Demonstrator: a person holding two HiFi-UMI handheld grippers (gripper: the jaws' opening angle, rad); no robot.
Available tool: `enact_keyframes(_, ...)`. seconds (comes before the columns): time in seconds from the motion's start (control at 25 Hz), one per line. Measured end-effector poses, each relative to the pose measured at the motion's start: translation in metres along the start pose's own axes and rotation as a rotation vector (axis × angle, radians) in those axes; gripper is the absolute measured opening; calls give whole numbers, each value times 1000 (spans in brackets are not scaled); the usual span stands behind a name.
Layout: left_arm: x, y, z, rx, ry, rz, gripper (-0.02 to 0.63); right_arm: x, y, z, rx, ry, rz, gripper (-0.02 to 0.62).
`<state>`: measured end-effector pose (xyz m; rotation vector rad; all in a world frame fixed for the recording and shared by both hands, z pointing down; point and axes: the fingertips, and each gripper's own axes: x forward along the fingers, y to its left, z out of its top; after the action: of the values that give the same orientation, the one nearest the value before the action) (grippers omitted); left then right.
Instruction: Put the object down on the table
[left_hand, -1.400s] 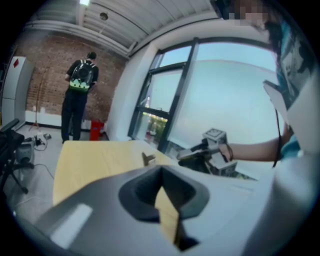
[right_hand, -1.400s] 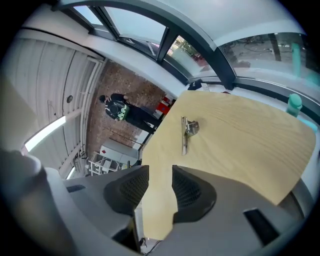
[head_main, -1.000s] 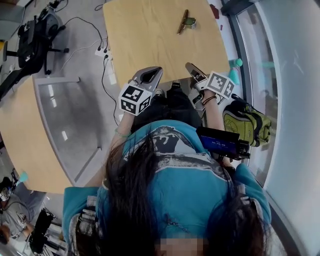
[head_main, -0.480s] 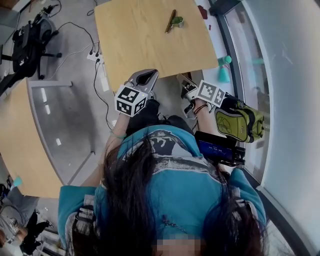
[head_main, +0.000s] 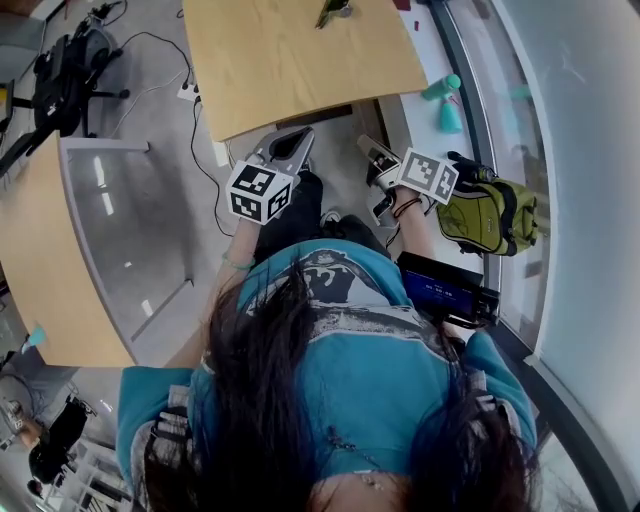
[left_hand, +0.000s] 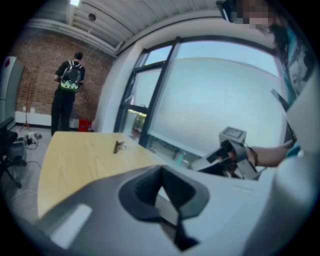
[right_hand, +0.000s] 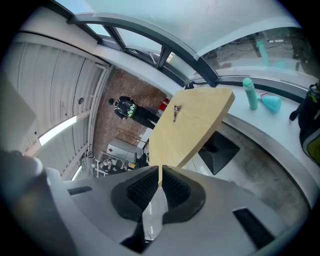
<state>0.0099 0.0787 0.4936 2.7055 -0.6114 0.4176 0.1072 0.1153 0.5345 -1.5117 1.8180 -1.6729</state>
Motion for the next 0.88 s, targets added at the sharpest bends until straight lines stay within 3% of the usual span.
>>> enact_keyframes(0.2,-8,-7,-11,-51,0,21,2,3,0,-14,14,32,13,31)
enact_keyframes(0.32,-25,-47,-26,-74,-9,12,2,-23,-3,-41,8,46,26,31)
enact_keyframes(0.52,-53,-100,-59,-31,37,19,2,-56,-7,-86,1,88,46,31)
enact_keyframes(0.88,-88,-105,-75,-45,47,75,2,-57,0,-127,8,145,68,31)
